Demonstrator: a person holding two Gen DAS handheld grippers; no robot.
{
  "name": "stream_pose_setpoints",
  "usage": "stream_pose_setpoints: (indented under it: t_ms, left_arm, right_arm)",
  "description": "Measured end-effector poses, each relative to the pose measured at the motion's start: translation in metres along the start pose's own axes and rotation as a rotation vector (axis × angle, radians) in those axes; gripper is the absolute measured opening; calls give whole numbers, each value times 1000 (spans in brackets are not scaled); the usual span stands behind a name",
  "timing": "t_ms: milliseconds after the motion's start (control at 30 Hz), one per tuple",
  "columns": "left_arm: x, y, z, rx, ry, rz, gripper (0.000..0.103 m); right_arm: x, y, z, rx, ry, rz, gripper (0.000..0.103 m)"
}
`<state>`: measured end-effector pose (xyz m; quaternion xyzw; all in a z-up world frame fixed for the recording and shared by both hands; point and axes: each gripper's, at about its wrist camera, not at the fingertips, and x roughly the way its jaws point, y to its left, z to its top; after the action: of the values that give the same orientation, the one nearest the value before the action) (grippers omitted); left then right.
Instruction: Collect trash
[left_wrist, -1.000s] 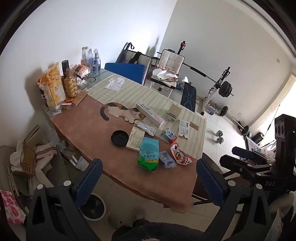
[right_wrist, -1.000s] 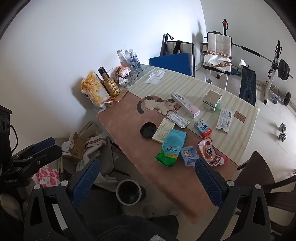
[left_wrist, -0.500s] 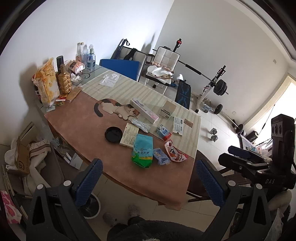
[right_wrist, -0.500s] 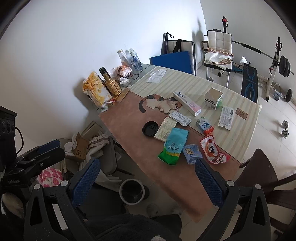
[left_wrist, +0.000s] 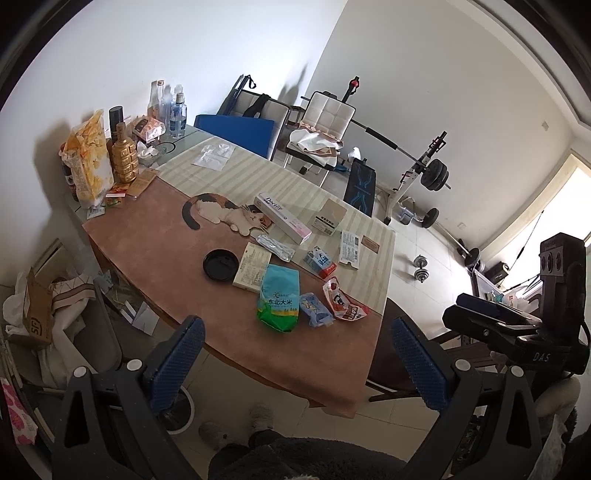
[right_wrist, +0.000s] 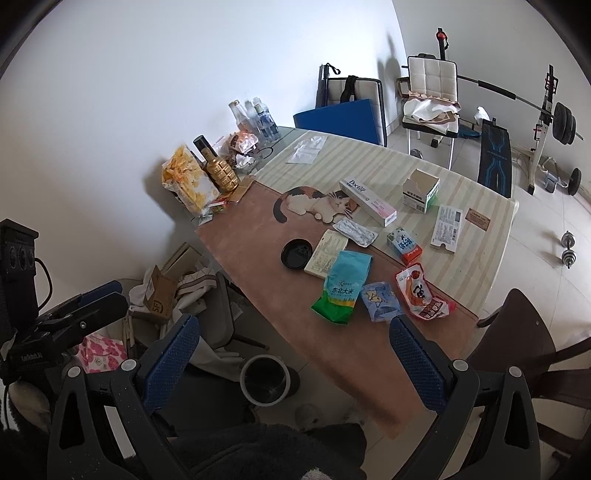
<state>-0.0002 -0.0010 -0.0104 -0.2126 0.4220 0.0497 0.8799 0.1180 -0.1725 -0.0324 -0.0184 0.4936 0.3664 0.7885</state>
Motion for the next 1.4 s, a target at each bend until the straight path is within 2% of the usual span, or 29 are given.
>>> stream_pose_setpoints:
  t_ms: [467,1400]
  left_arm:
    - [4,0,3,-1,4,-35,103]
    - [6,-6,2,8,10,-41,103]
  right_arm:
    - [0,1,0,1,-2,0,103]
    - [1,0,-1,1,-3,2,103]
